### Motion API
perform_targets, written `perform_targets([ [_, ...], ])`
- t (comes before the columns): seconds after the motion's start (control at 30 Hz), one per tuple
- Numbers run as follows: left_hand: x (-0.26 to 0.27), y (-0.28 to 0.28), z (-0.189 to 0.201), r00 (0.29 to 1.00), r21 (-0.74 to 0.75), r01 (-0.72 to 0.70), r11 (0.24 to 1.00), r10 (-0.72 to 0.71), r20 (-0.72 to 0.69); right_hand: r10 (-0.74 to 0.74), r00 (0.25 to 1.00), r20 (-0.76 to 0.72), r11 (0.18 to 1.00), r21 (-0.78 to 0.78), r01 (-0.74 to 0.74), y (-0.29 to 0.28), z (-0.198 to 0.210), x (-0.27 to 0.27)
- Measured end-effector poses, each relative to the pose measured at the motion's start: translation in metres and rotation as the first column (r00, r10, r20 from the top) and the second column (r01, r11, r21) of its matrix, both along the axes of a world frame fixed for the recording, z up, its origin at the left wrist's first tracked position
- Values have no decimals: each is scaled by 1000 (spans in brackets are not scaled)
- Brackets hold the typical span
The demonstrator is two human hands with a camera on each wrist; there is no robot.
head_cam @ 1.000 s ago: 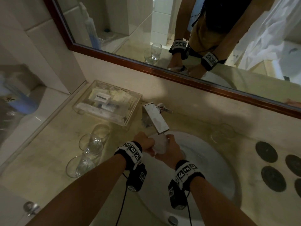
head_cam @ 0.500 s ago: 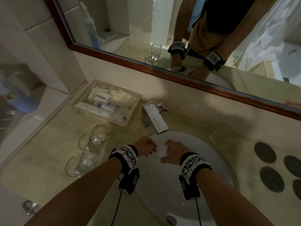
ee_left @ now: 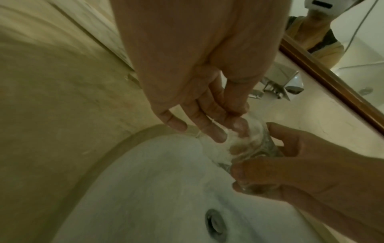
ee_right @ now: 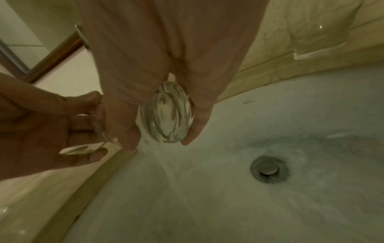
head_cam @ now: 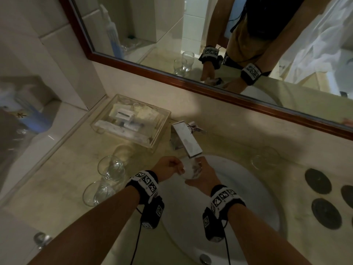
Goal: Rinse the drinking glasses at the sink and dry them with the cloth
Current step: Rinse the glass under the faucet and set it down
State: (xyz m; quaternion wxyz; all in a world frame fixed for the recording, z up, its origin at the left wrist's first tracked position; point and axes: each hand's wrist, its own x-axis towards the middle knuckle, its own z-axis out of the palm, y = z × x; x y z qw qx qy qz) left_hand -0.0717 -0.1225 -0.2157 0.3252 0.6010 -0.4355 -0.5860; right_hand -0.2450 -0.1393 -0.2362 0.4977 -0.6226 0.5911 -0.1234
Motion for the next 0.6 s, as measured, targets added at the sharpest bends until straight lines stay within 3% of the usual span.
perform_targets([
  [0.13, 2, -3, 3, 997, 15, -73, 997, 73, -36, -9, 1000, 28, 999, 41, 7, -1, -3, -2],
  [0.27, 2, -3, 7, 986, 61, -106, 993, 113, -121, -144, 959, 246, 980, 167, 104, 0, -1, 0],
  [0.37, -1, 0, 9, 991, 48, -47, 998, 53, -127, -173, 960, 221, 979, 143, 144, 0, 6, 2],
  [0.6, -7, -1, 5, 983, 93, -51, 994, 67, -172, -251, 948, 194, 965, 122, 231, -2, -2, 8],
])
